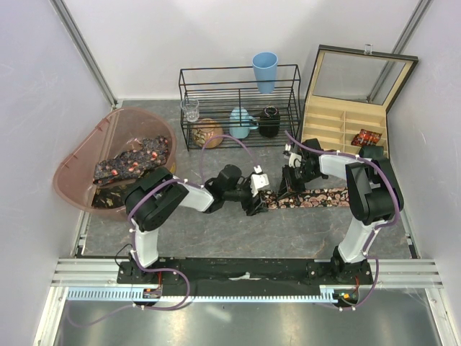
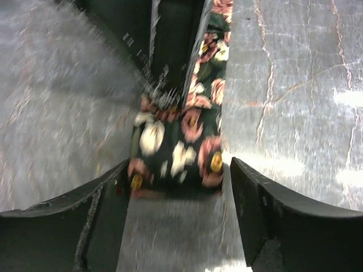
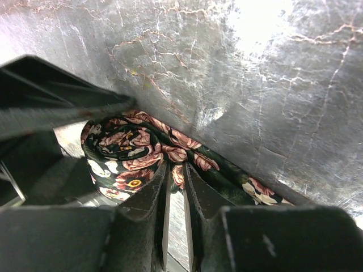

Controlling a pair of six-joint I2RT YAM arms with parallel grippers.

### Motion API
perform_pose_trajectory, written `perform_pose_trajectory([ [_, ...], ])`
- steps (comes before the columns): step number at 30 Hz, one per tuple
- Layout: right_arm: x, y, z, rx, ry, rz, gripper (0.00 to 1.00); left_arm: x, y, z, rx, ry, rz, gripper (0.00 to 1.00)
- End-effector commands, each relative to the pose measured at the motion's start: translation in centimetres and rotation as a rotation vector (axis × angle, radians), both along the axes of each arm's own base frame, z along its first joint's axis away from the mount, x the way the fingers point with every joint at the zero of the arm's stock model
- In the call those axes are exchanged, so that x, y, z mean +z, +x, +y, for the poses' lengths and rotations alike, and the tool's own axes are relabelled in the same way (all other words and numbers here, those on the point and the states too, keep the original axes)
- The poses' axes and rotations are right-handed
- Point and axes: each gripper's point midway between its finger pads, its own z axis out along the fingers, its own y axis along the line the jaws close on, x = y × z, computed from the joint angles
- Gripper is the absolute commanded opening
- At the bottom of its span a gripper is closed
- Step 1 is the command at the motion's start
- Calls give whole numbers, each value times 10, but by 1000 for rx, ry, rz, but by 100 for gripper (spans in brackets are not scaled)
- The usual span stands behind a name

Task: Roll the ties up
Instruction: Roll the tie at the center of the board.

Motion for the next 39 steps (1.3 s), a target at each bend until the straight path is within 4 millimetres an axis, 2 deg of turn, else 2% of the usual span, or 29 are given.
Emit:
perform_pose_trajectory([
  [1, -42, -11, -32, 48, -216, 7, 22, 31, 8, 1, 26, -169, -17, 77],
  [2, -43, -11, -32, 48, -217, 7, 22, 27, 6, 3, 24, -176, -7, 77],
  [4, -42, -11, -32, 53, -218, 2, 21, 34, 7, -1, 21, -224, -9, 77],
  [6, -43, -11, -33, 53, -224, 0, 21, 30, 5, -5, 9, -244, 26, 77],
  [7, -42, -11, -32, 54, -226, -1, 21, 36, 7, -8, 4, -274, 15, 77],
  [8, -42, -11, -32, 56, -227, -1, 21, 31, 4, -11, -6, -281, 41, 77],
  [11, -42, -9, -32, 56, -231, -4, 22, 37, 3, -18, -19, -324, 76, 77],
  [15, -43, -9, -33, 57, -238, -1, 22, 30, 1, -22, -36, -320, 86, 75],
  [18, -45, -11, -33, 60, -244, 4, 22, 32, 4, -26, -40, -327, 84, 69],
  [26, -45, -10, -33, 57, -251, 4, 22, 26, 4, -38, -33, -336, 101, 66],
  [32, -46, -10, -33, 54, -253, 7, 22, 15, -2, -37, -43, -315, 94, 58],
  [39, -46, -13, -33, 63, -252, 16, 22, -4, -5, -35, -51, -200, 47, 42],
])
